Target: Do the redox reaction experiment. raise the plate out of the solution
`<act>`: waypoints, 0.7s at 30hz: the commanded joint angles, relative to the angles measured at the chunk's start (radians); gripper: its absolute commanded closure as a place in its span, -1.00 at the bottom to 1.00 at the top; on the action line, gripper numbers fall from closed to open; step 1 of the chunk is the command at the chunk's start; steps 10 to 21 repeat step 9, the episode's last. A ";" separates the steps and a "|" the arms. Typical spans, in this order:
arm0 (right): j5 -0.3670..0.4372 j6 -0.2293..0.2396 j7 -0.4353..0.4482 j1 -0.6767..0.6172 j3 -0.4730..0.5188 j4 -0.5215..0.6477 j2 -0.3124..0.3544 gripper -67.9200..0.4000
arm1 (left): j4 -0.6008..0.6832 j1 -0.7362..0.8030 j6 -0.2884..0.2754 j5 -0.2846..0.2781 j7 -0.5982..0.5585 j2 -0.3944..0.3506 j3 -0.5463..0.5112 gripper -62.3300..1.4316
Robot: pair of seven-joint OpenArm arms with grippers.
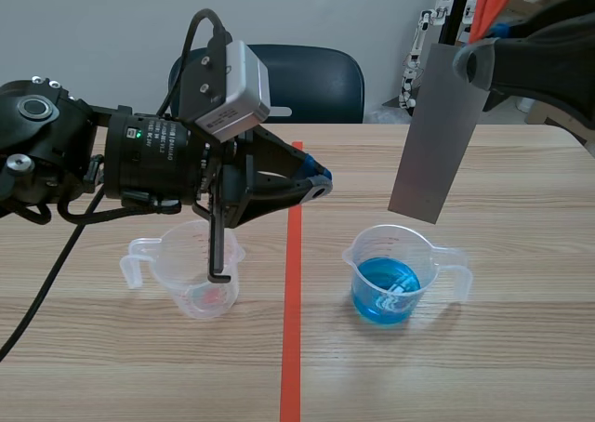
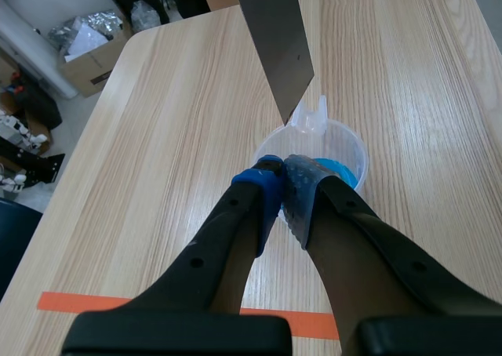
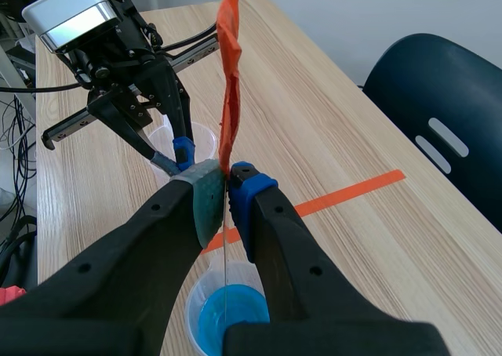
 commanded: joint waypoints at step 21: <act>0.015 0.012 0.022 0.015 0.015 0.009 0.013 0.97 | 0.003 -0.008 -0.006 -0.013 -0.010 0.008 -0.001 0.87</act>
